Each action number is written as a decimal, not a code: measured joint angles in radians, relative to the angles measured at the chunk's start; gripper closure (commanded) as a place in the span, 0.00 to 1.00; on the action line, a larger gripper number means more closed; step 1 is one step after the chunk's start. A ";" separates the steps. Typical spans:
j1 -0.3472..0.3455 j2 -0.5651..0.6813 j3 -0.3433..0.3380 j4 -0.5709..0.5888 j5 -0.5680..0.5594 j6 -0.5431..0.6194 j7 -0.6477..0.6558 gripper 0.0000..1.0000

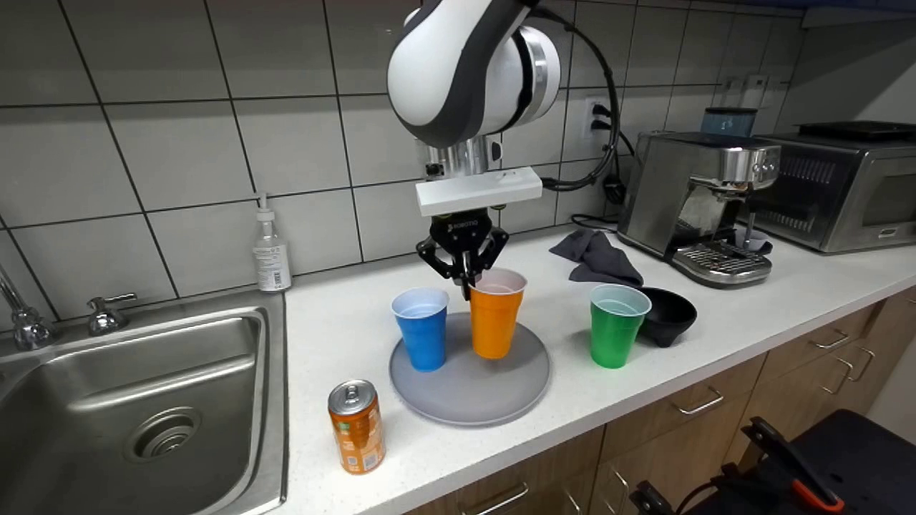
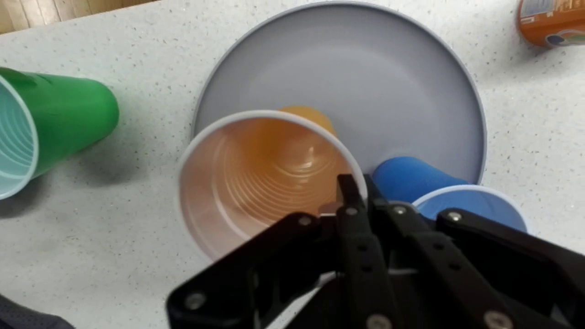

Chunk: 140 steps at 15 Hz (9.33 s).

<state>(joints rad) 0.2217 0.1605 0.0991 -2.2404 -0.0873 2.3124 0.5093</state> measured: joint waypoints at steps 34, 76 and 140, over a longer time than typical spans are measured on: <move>0.055 0.041 0.029 -0.037 -0.022 0.016 -0.042 0.99; -0.092 -0.027 -0.105 -0.042 -0.055 0.045 -0.038 0.00; -0.112 0.019 -0.224 -0.152 -0.148 0.147 0.422 0.99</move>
<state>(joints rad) 0.1101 0.1793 -0.1245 -2.3926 -0.2352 2.4590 0.9317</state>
